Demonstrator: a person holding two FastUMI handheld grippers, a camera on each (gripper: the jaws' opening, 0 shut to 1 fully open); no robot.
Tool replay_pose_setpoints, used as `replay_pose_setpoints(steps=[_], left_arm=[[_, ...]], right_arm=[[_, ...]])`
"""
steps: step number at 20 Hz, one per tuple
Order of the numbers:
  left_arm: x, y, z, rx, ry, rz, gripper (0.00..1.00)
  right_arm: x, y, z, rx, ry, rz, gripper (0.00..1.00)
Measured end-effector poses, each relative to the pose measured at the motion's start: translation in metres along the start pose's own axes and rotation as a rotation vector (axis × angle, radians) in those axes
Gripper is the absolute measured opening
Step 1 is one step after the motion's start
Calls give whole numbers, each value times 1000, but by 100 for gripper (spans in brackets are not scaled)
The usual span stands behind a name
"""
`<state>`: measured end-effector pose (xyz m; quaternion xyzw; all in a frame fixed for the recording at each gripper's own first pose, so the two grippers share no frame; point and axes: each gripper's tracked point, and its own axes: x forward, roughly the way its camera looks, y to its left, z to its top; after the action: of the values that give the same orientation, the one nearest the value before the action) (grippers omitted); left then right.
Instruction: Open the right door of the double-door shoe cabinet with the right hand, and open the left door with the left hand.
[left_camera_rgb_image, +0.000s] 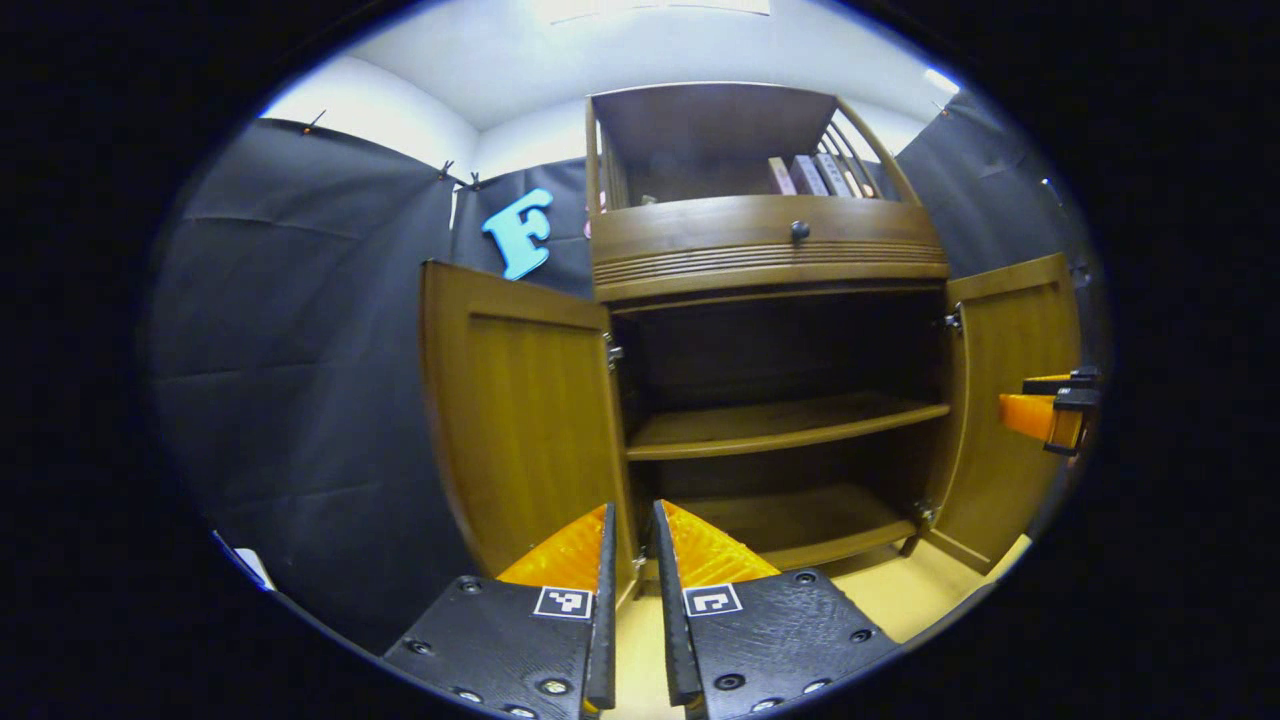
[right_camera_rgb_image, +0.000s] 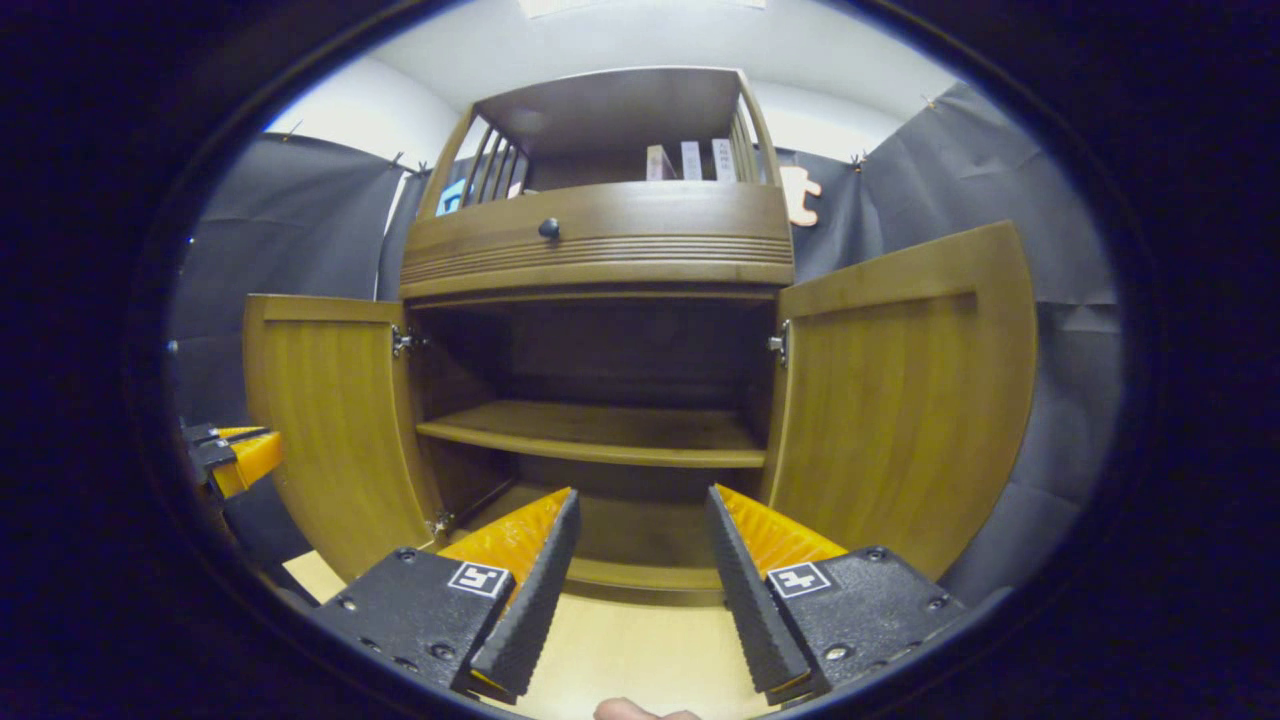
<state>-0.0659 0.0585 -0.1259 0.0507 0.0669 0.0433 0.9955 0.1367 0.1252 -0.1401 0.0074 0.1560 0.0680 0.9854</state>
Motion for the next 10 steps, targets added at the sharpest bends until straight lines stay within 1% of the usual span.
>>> replay_pose_setpoints(steps=[3,4,5,6,7,8,10], left_arm=[[6,-24,17,-32,-17,-54,34],[7,-30,23,-38,-24,-68,33],[10,-36,28,-42,-26,-82,36],[13,-42,32,-45,-29,-95,40],[15,-46,37,-48,-35,-108,30],[16,-52,41,-53,-38,-124,39],[20,-63,47,-54,-42,-151,55]], right_arm=[[-5,-8,12,3,-26,-22,82],[-8,-11,15,7,-33,-31,81],[-10,-13,19,14,-39,-38,84],[-11,-15,23,21,-46,-45,84],[-13,-16,27,25,-55,-53,84],[-16,-18,30,26,-64,-61,83],[-19,-22,34,22,-75,-79,84]])
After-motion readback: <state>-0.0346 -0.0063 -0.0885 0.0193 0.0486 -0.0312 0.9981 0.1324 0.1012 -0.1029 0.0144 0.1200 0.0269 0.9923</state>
